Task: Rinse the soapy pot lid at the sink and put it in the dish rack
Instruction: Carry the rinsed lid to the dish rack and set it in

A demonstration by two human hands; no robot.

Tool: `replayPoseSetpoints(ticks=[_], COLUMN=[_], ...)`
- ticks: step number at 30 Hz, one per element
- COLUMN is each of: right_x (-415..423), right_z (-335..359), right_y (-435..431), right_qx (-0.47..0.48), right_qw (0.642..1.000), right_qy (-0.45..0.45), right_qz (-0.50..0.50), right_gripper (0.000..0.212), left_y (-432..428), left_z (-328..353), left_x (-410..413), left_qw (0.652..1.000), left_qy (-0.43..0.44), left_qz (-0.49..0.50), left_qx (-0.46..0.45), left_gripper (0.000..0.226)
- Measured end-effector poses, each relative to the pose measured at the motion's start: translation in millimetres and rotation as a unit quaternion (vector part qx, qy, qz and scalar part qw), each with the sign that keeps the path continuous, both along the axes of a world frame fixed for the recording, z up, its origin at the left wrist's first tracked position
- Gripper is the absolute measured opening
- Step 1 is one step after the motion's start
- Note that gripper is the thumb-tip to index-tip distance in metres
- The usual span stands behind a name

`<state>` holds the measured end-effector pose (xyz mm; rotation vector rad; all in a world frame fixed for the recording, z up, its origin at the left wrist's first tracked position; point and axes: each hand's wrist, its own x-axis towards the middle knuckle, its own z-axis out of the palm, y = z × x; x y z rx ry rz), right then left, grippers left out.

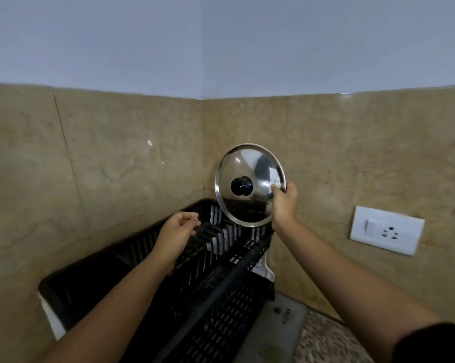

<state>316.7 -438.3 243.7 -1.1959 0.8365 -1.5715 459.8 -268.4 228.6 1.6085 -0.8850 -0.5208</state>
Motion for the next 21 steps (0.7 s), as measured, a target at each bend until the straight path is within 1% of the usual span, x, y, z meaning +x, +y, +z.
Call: replayPoseSetpoints(ticks=[5,10,14,17,21], right_x=[28.2,36.9,41.2,40.7,40.2], right_z=[-11.0,-28.6,-45.9,-49.3,-49.6], right_y=[-32.9,-47.2,-53.9,-56.0,-64.9], right_qx=[0.011,0.042,0.069,0.084,0.105], right_qw=[0.999,0.996,0.993,0.992,0.986], right_qy=[0.045,0.059,0.072,0.074,0.095], right_qz=[0.029,0.043,0.057,0.065,0.092], right_gripper=[0.024,0.025,0.011,0.01,0.019], left_y=[-3.5,-4.6,-6.9,-7.7,-9.9], left_z=[-13.2,-19.4,-20.4,-20.5,-22.1], left_x=[11.5,17.5,17.7,16.9,17.9], left_qw=[1.0,0.999,0.999,0.998,0.998], left_qy=[0.025,0.046,0.048,0.053,0.057], left_qz=[0.0,-0.01,-0.016,-0.022,-0.02], left_qx=[0.005,0.017,0.015,0.017,0.013], left_gripper=[0.016,0.013,0.015,0.019,0.019])
